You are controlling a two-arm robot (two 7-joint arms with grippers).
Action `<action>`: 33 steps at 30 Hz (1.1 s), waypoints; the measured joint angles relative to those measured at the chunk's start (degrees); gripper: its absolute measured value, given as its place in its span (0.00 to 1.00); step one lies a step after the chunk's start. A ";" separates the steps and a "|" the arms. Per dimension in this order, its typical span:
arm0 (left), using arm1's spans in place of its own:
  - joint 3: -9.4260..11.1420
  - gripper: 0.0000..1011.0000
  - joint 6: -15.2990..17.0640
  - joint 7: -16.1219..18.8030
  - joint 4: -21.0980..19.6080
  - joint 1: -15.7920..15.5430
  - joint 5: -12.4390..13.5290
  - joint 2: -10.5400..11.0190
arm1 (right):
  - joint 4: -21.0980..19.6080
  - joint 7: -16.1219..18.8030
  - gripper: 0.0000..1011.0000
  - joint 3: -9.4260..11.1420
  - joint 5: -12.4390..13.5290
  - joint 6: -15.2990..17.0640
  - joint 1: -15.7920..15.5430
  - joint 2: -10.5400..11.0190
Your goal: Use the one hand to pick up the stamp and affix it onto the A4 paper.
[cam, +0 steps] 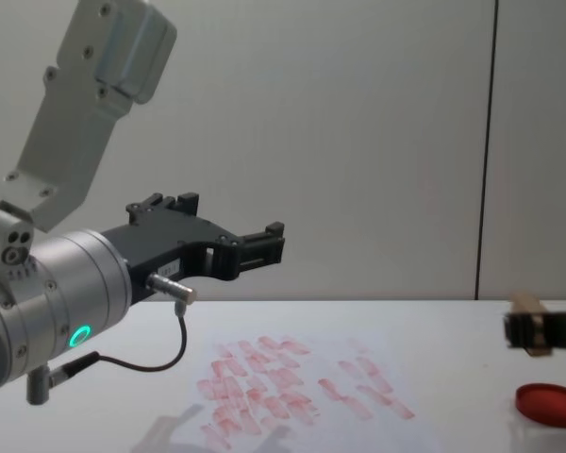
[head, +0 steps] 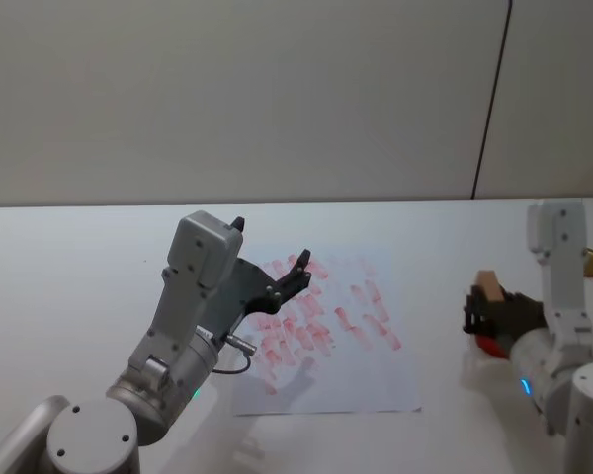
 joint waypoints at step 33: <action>0.00 0.98 0.00 0.00 0.00 0.00 0.00 0.00 | 4.42 1.03 0.82 2.79 0.80 -2.71 0.62 0.65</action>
